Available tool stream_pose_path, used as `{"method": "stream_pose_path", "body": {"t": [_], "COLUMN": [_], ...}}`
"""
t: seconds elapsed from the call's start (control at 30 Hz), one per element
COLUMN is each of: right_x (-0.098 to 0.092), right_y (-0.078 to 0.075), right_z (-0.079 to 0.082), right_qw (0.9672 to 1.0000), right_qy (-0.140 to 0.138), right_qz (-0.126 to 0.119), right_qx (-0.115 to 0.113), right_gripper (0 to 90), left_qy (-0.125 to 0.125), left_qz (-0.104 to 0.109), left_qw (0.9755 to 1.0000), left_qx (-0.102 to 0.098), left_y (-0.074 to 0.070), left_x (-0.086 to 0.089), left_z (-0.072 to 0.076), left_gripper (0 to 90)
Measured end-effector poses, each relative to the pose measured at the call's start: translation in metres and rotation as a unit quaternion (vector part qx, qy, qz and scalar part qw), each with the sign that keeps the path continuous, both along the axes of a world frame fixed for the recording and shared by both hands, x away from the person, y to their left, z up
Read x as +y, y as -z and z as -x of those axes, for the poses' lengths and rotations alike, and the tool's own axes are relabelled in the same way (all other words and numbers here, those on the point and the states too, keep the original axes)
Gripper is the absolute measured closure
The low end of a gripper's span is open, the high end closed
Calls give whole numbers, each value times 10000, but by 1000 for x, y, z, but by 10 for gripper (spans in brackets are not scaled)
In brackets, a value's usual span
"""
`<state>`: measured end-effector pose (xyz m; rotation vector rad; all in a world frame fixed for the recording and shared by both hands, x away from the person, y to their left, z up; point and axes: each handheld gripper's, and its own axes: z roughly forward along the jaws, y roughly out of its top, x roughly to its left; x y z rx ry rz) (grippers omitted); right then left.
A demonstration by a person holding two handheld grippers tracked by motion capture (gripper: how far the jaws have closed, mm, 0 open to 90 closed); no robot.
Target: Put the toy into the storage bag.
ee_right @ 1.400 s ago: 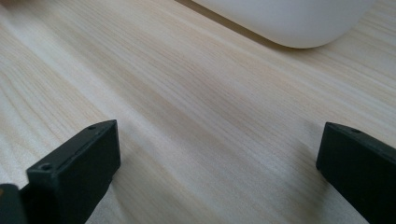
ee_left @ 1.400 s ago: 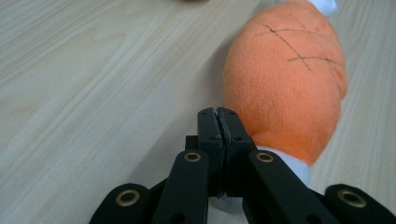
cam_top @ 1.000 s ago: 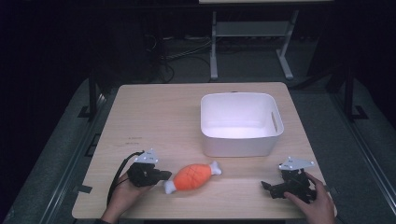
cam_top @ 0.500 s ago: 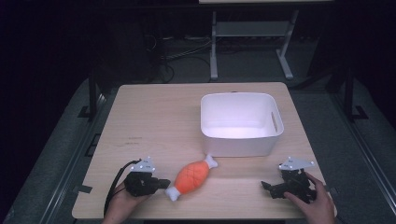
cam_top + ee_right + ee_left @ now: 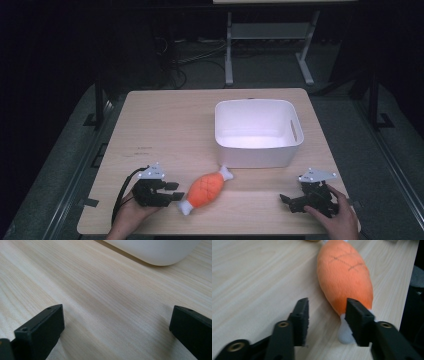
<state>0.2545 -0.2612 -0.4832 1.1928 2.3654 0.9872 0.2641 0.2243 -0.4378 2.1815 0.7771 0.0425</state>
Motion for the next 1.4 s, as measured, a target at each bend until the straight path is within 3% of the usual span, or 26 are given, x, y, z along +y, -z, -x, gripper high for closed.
{"method": "stream_pose_path", "body": {"t": [0.07, 0.2, 0.37, 0.6, 0.93, 1.4], "right_x": [0, 0, 0, 0, 0, 0], "right_y": [0, 0, 0, 0, 0, 0], "right_z": [0, 0, 0, 0, 0, 0], "right_qw": [10000, 10000, 10000, 10000, 10000, 10000], "right_qy": [-1, 1, 16, 29, 26, 21], "right_qz": [0, 0, -2, -5, -6, -3], "right_qx": [0, 2, 1, 5, 3, 2], "right_gripper": [0, 0, 0, 0, 0, 0], "left_qy": [-37, -27, -43, 36, 223, 386], "left_qz": [150, 257, 404, 404, 393, 362], "left_qw": [9999, 9997, 9992, 9992, 9990, 9986], "left_qx": [3, -1, -56, -65, -7, 73], "left_y": [-4, -7, -12, -11, -3, 8], "left_x": [1, 0, -7, -23, -51, -66], "left_z": [-4, -9, -20, -27, -35, -41], "left_gripper": [449, 392, 255, 135, 129, 129]}}
